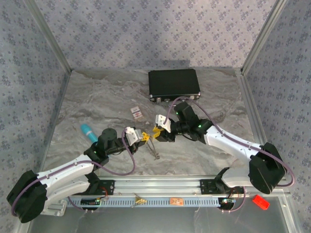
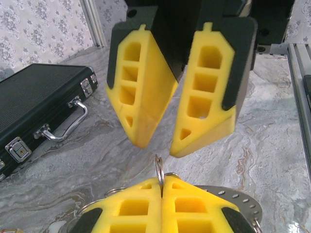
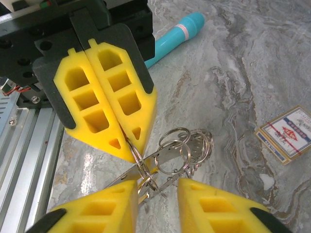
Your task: Put the keys on the keyring
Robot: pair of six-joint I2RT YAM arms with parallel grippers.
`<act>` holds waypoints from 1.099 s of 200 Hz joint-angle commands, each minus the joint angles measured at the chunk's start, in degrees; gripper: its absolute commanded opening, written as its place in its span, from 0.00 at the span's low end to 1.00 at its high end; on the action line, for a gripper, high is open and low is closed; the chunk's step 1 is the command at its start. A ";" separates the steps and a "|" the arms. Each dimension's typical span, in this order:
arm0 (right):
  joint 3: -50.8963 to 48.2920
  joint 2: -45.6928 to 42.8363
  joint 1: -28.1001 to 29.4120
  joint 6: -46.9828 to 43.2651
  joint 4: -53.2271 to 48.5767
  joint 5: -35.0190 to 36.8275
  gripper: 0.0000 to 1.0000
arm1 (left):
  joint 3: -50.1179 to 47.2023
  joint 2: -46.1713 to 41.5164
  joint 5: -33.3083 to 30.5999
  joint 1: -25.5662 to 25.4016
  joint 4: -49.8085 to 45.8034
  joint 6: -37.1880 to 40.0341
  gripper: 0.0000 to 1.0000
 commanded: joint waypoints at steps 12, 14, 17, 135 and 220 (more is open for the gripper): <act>2.05 1.10 0.56 -0.50 -1.70 -1.61 0.20 | 0.03 -1.32 1.04 -0.14 4.13 0.57 0.00; 2.14 1.09 0.53 -0.58 -1.78 -1.66 0.19 | 0.03 -1.39 1.09 -0.11 4.18 0.57 0.00; 2.18 1.11 0.57 -0.63 -1.87 -1.68 0.19 | 0.03 -1.40 1.13 -0.10 4.14 0.57 0.00; 4.96 4.43 1.07 -2.27 -5.66 -1.66 0.00 | 0.47 -1.93 2.62 -0.23 5.09 0.22 0.00; 3.63 2.67 0.10 -1.38 -4.21 -1.67 0.09 | 0.21 -1.52 2.28 -0.37 4.84 0.48 0.00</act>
